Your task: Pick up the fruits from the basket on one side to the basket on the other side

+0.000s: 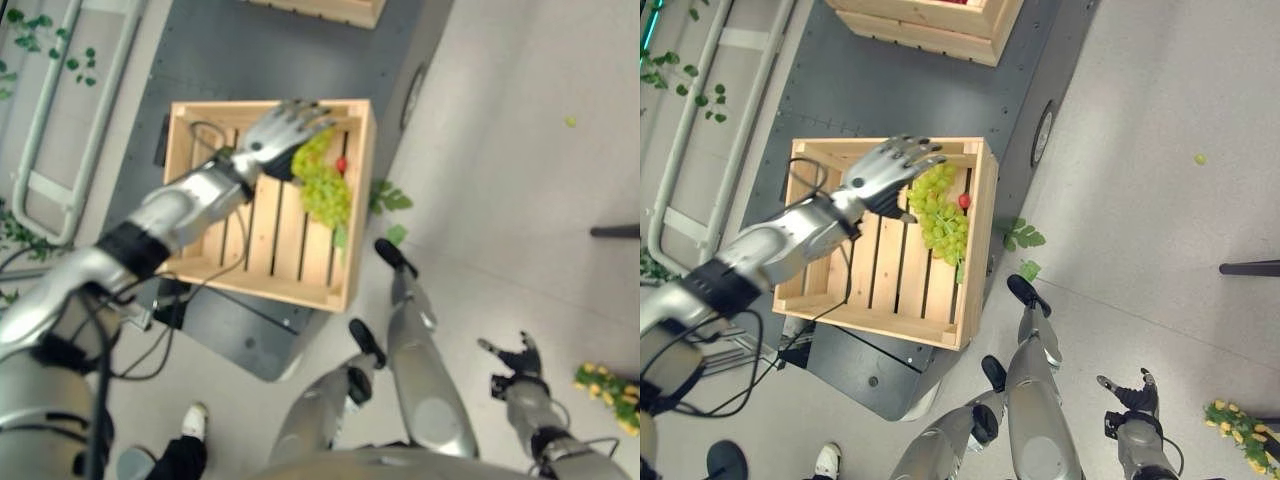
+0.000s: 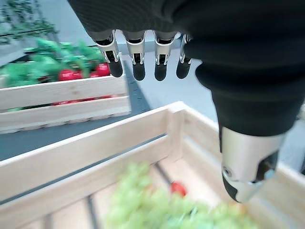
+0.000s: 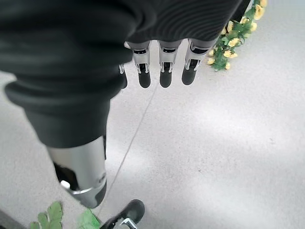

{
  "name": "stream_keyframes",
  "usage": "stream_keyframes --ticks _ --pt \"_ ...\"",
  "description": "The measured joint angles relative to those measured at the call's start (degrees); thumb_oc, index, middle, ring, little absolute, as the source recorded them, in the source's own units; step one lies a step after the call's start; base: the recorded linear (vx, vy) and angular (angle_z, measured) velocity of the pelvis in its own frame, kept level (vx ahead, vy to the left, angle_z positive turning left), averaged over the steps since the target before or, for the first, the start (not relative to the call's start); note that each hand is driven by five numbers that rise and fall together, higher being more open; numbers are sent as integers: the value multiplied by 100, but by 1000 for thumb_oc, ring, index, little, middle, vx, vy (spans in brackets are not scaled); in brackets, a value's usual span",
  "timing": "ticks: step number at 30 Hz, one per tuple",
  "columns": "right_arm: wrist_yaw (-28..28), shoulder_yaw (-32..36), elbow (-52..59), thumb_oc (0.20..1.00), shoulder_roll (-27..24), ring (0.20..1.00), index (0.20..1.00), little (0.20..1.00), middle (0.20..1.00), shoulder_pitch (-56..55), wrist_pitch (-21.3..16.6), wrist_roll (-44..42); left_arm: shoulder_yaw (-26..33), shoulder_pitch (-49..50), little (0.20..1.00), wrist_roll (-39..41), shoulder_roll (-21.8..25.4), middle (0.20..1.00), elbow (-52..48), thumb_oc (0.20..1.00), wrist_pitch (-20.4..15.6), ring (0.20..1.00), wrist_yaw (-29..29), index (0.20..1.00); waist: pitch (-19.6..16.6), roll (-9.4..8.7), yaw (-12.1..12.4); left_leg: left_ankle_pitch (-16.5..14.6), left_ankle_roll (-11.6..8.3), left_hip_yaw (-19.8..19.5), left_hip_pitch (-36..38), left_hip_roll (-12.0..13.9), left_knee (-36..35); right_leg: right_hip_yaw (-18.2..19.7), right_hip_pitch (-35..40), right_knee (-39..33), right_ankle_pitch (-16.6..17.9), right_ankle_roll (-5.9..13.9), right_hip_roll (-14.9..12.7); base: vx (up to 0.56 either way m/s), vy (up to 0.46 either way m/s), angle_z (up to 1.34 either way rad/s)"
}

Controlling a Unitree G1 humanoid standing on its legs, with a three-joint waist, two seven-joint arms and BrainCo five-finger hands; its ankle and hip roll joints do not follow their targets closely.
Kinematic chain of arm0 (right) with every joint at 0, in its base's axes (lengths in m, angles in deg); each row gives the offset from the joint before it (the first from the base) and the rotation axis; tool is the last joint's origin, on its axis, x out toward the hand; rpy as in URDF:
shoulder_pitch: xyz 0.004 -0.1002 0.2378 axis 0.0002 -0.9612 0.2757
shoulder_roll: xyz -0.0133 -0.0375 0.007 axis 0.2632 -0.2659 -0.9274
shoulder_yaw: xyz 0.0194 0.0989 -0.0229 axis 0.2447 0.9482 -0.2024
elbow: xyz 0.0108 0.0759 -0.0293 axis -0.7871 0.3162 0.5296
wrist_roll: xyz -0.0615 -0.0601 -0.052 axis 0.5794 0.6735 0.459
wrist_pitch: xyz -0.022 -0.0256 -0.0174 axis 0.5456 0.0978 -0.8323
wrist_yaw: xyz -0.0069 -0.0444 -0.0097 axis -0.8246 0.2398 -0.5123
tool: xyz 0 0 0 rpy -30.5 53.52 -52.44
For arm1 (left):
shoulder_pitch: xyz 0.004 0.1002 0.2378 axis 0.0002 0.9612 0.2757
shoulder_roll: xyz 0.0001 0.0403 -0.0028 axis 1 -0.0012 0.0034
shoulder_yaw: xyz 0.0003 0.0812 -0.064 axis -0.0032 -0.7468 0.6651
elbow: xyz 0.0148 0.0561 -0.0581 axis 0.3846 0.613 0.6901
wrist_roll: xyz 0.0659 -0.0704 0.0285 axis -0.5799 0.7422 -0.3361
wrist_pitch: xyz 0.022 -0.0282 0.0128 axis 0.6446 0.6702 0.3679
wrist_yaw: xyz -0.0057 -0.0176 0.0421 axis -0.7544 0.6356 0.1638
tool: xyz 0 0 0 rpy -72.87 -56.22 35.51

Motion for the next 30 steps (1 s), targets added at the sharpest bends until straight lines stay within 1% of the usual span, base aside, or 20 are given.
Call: stream_keyframes --ticks 3,4,5,6,7,10,14,21,23,24,26,28,30 --pt "-7 -2 5 1000 38 1000 1000 1000 1000 -1 0 3 327 395 1000 4 248 1000 8 1000 -64 1000 4 1000 -36 -98 49 1 1 -57 -26 -5 46 -64 -2 -7 -2 -1 -18 -27 -6 14" --pt "-11 -3 4 1000 39 1000 1000 1000 1000 8 0 4 407 506 1000 76 349 1000 -48 1000 -76 1000 -5 1000 -56 -143 137 1 4 -94 -75 -9 62 -95 -8 -9 -6 4 -55 -29 -4 11" --pt "-14 -2 24 1000 46 1000 1000 1000 1000 2 -1 5 629 703 1000 124 440 1000 -222 1000 -88 1000 -4 1000 -63 -188 105 -2 10 -106 -94 -11 97 -107 -25 -12 -7 5 -70 -12 2 10" --pt "-16 2 21 1000 47 1000 1000 1000 1000 0 -1 5 783 808 1000 148 454 1000 -264 1000 -131 1000 13 1000 -66 -205 145 -3 11 -130 -117 -15 102 -125 -26 -12 -7 5 -83 -27 3 9" --pt "-22 0 17 1000 45 1000 1000 1000 1000 -23 -1 6 951 955 1000 170 461 1000 -297 1000 -155 1000 33 1000 -86 -250 118 -4 13 -148 -90 -20 111 -138 -27 -13 -7 5 -73 -21 -1 8" --pt "-58 0 22 1000 47 1000 1000 1000 1000 -19 -1 18 989 1117 1000 218 502 1000 -279 1000 -151 1000 31 1000 -116 -326 155 -38 60 -183 -188 -8 206 -182 -27 -24 -16 14 -87 -35 -2 9" --pt "-97 -1 19 1000 55 1000 1000 1000 1000 -19 -1 55 967 1147 1000 217 499 1000 -271 1000 -146 1000 24 1000 -129 -358 146 -91 92 -190 -195 -9 269 -183 -28 -24 -40 37 -98 -14 2 1" --pt "-98 -15 17 1000 77 1000 1000 1000 1000 14 -1 125 433 405 1000 166 282 1000 61 1000 -69 1000 21 1000 -129 -357 136 -119 93 -186 -176 -9 253 -184 -27 -28 -72 43 -92 14 21 -2" --pt "-94 -24 -4 1000 81 1000 1000 1000 1000 26 -1 125 197 90 1000 96 96 1000 308 1000 -17 1000 28 1000 -131 -354 129 -122 89 -169 -177 -10 253 -180 -27 -50 -73 43 -89 8 14 -2" --pt "-93 -24 -36 1000 89 1000 1000 1000 1000 85 0 126 -74 -211 1000 93 -81 1000 516 1000 29 1000 19 1000 -131 -353 133 -119 93 -172 -180 -9 243 -181 -26 -54 -71 43 -94 0 0 0" --pt "-90 -26 -12 1000 95 1000 1000 1000 1000 123 -1 128 -194 -316 1000 91 -208 1000 554 1000 62 1000 10 1000 -132 -352 119 -120 92 -163 -170 -11 234 -164 -26 -64 -70 44 -94 20 4 -6" --pt "-88 -28 -10 1000 113 1000 1000 1000 1000 126 -1 127 -410 -598 1000 87 -532 1000 755 1000 81 1000 10 1000 -132 -346 131 -119 93 -162 -148 -15 196 -159 -24 -77 -69 43 -88 19 0 -5" --pt "-85 -29 -1 1000 122 1000 1000 1000 1000 155 -1 127 -470 -663 1000 81 -706 1000 893 1000 84 1000 -3 1000 -131 -344 69 -117 96 -152 -135 -14 177 -137 -28 -88 -66 41 -78 14 1 -7"
